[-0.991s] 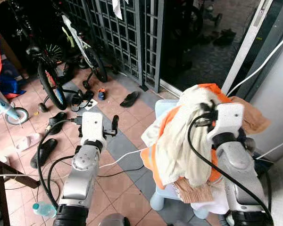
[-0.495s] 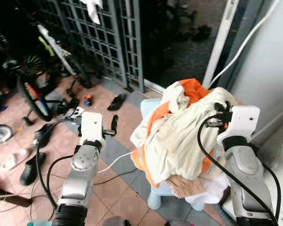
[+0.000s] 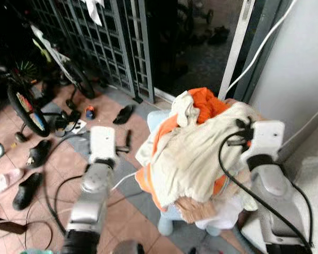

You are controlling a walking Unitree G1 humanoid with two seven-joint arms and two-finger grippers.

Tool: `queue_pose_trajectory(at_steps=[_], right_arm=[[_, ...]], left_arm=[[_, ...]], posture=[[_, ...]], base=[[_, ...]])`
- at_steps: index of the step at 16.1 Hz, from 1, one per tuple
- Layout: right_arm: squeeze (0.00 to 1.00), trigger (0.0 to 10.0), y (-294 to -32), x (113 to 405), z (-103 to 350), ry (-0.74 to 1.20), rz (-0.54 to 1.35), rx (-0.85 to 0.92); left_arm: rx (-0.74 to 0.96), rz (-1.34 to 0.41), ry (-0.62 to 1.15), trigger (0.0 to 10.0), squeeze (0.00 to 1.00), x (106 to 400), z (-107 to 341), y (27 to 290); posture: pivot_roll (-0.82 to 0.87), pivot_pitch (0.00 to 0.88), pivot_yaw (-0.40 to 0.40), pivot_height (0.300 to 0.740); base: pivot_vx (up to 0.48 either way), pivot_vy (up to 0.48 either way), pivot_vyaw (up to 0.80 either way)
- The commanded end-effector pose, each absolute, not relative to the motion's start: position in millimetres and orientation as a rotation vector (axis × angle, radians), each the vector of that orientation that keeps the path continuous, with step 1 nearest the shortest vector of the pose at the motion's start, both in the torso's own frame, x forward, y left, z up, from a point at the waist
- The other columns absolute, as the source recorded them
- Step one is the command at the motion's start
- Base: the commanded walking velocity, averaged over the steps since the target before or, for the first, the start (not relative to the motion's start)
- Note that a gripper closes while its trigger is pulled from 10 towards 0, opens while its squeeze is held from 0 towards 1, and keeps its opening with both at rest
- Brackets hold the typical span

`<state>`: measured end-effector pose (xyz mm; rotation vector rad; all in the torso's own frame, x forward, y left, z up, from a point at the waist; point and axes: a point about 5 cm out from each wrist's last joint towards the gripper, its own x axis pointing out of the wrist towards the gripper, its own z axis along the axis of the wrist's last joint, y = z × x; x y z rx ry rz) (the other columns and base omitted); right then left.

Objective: Clothes washing

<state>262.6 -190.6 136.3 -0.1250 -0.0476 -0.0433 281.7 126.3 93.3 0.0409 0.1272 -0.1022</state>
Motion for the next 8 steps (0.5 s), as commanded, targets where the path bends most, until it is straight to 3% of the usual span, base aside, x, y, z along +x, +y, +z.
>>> queue_pose_trajectory(at_steps=[1, 5, 8], right_arm=[[0.00, 10.0, -184.3, 264.0, 137.6, -0.059, -0.027, -0.113], [0.00, 10.0, -182.0, 266.7, 136.9, -0.059, -0.017, -0.114], [0.00, 10.0, -180.7, 268.9, 137.4, -0.058, -0.013, -0.116]], left_arm=[[0.057, -0.066, 0.142, 10.0, 0.00, 282.0, 91.2, 138.2], [0.042, -0.058, 0.133, 10.0, 0.00, 282.0, 92.2, 139.2], [0.043, -0.065, 0.122, 10.0, 0.00, 282.6, 94.1, 139.2]], posture=[[-0.05, 0.000, 0.082, 0.740], [-0.04, 0.000, 0.079, 0.740], [-0.04, 0.000, 0.076, 0.740]], base=[[0.000, -0.240, 0.00], [0.000, 0.000, 0.00], [0.000, 0.000, -0.68]])
